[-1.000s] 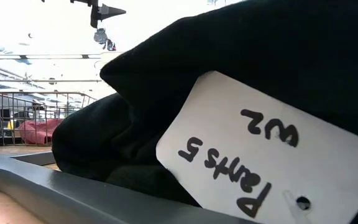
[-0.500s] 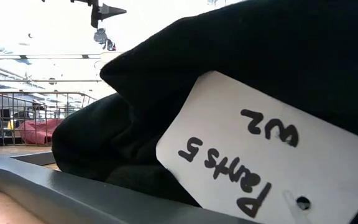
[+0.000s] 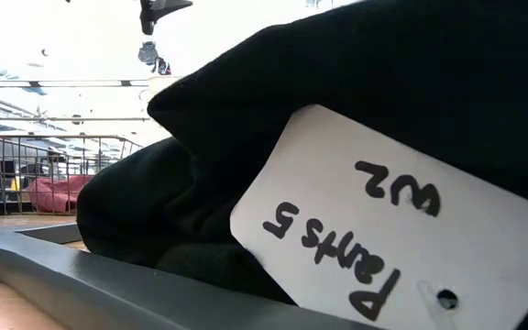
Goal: Pick & Place Cloths
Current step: Put the gray pants into the wire basket
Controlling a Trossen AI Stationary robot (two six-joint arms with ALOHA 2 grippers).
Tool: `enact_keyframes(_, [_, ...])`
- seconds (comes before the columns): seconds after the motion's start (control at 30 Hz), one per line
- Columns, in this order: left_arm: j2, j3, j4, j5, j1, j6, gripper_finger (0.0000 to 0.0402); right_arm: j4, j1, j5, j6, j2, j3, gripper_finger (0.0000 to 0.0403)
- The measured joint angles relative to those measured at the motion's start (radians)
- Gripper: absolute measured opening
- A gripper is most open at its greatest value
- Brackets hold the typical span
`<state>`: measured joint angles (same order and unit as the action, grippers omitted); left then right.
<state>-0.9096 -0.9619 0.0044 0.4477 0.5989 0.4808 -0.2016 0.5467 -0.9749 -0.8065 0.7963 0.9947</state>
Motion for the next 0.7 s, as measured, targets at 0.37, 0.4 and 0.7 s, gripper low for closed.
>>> enact_keyframes(0.37, [-0.103,0.0,0.249,-0.002,-0.149,0.004,0.0308,-0.441,-0.006,0.003,-0.052,0.253,0.0,0.0012])
enact_keyframes(0.4, [-0.122,0.001,0.28,-0.002,-0.159,0.005,0.0308,-0.456,-0.006,0.003,-0.049,0.28,0.0,0.0012])
enact_keyframes(0.7, [-0.277,0.001,0.437,-0.056,-0.229,0.001,0.0308,-0.698,-0.006,0.024,-0.167,0.48,0.0,0.0012])
